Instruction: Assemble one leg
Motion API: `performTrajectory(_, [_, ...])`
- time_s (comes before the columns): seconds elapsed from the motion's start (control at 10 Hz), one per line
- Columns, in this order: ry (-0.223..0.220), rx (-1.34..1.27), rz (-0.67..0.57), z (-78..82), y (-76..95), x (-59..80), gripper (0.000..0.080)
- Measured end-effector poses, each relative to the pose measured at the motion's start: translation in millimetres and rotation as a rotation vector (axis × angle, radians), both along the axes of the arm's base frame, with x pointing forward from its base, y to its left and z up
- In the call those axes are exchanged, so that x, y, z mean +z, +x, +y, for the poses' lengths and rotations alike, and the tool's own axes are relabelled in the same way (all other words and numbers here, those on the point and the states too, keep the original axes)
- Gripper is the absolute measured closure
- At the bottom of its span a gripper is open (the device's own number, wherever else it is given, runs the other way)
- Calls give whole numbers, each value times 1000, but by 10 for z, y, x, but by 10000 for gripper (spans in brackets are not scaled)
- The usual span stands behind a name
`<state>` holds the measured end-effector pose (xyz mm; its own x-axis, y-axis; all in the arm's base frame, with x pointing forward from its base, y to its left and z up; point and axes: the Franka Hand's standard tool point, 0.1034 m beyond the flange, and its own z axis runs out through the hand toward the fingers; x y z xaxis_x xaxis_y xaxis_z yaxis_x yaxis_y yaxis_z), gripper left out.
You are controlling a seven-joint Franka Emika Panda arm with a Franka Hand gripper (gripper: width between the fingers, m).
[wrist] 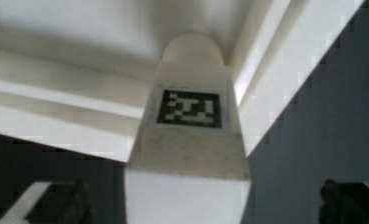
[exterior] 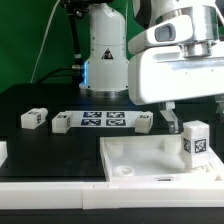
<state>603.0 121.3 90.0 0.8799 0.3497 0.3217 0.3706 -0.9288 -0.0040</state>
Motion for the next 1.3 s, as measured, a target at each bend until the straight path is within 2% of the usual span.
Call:
performTrajectory(0.1, [0, 1, -1, 0, 5, -1, 150])
performTrajectory(0.2, [-5, -14, 74, 6, -72, -53, 150])
performTrajectory(0.3, [-20, -30, 206, 17, -127, -72, 150])
performTrajectory(0.6, [-52, -24, 359, -33, -19, -49, 150])
performTrajectory(0.7, [-48, -18, 335, -53, 40, -43, 150])
performTrajectory(0.8, [-49, -14, 335, -73, 42, -50, 276])
performTrajectory(0.9, [-49, -14, 335, -71, 41, -52, 276])
performTrajectory(1.0, [-49, -14, 336, -73, 41, -53, 412])
performTrajectory(1.1, [-49, -14, 335, -72, 41, -53, 509])
performTrajectory(1.3, [-42, -56, 340, -69, 40, -53, 509])
